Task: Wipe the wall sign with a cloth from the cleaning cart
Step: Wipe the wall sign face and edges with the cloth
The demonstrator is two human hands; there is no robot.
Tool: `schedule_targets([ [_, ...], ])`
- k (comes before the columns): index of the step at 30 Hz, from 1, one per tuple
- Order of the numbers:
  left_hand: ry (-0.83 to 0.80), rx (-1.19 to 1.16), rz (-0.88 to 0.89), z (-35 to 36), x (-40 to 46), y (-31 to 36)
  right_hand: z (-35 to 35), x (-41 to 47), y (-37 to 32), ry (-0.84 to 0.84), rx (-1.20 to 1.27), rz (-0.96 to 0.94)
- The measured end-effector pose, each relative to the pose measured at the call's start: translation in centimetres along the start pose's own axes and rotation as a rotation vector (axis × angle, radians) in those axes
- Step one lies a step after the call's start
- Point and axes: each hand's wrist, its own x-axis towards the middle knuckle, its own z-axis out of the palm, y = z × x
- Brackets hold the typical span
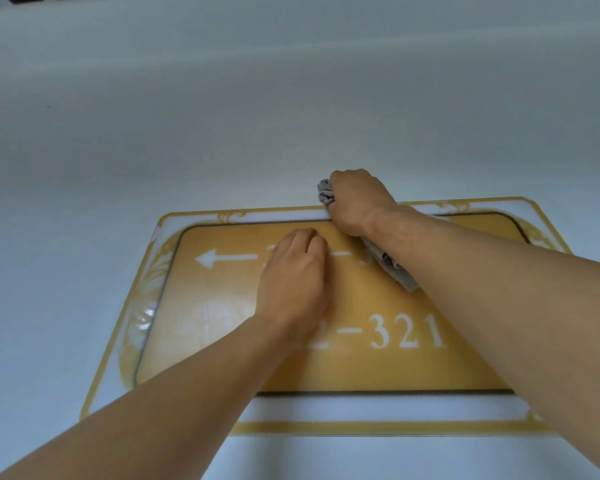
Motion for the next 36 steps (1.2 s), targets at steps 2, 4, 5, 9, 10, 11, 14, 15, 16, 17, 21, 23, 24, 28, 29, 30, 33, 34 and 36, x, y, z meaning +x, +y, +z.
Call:
schedule_targets([
  [2,0.023,0.015,-0.036,-0.9,-0.3,-1.8,0.7,0.6,-2.2,0.002,0.019,-0.008],
  [4,0.034,0.057,-0.064,-2.2,-0.5,-4.4,1.4,1.3,-4.6,0.003,0.048,-0.014],
  [5,0.03,0.085,-0.077,-2.9,-0.7,-6.0,1.7,1.6,-6.0,0.003,0.064,-0.017],
  [9,-0.008,0.15,-0.129,-5.7,-2.5,-11.8,2.4,2.5,-10.8,-0.04,0.171,-0.047],
  [10,-0.012,0.165,-0.129,-6.3,-3.0,-13.1,2.6,2.7,-11.8,-0.045,0.178,-0.055],
  [11,-0.009,0.179,-0.132,-6.9,-3.5,-14.5,2.8,3.0,-13.1,-0.046,0.177,-0.062],
  [14,0.036,0.19,-0.179,-8.3,-4.7,-18.3,3.5,3.7,-16.4,-0.067,0.226,-0.074],
  [15,0.054,0.19,-0.193,-8.8,-5.1,-19.8,3.8,4.1,-17.8,-0.063,0.222,-0.067],
  [16,0.07,0.183,-0.206,-9.0,-5.5,-20.6,3.9,4.3,-18.5,-0.062,0.203,-0.052],
  [17,0.084,0.176,-0.22,-9.4,-5.9,-21.8,4.0,4.5,-19.5,-0.062,0.191,-0.049],
  [21,0.066,0.154,-0.205,-10.6,-8.1,-26.3,4.8,5.4,-23.4,-0.086,0.215,-0.081],
  [23,0.075,0.106,-0.182,-10.8,-8.8,-27.8,5.3,6.1,-24.7,-0.07,0.174,-0.07],
  [24,0.08,0.076,-0.176,-10.7,-9.0,-28.2,5.6,6.4,-25.0,-0.072,0.162,-0.067],
  [28,0.112,-0.002,-0.178,-10.2,-9.0,-28.7,5.9,6.8,-25.5,-0.046,0.116,-0.049],
  [29,0.114,-0.015,-0.182,-10.2,-9.4,-29.0,6.0,6.7,-26.0,-0.049,0.1,-0.045],
  [30,0.115,-0.015,-0.176,-10.2,-9.3,-29.0,6.0,6.6,-25.9,-0.04,0.107,-0.034],
  [33,0.12,-0.018,-0.164,-10.1,-9.5,-29.0,6.0,6.1,-26.1,-0.007,0.105,-0.043],
  [34,0.121,-0.025,-0.161,-10.1,-9.5,-29.1,6.1,5.9,-26.3,0.002,0.116,-0.072],
  [36,0.128,-0.049,-0.17,-10.0,-9.4,-29.1,6.7,5.3,-27.2,0.013,0.11,-0.169],
])
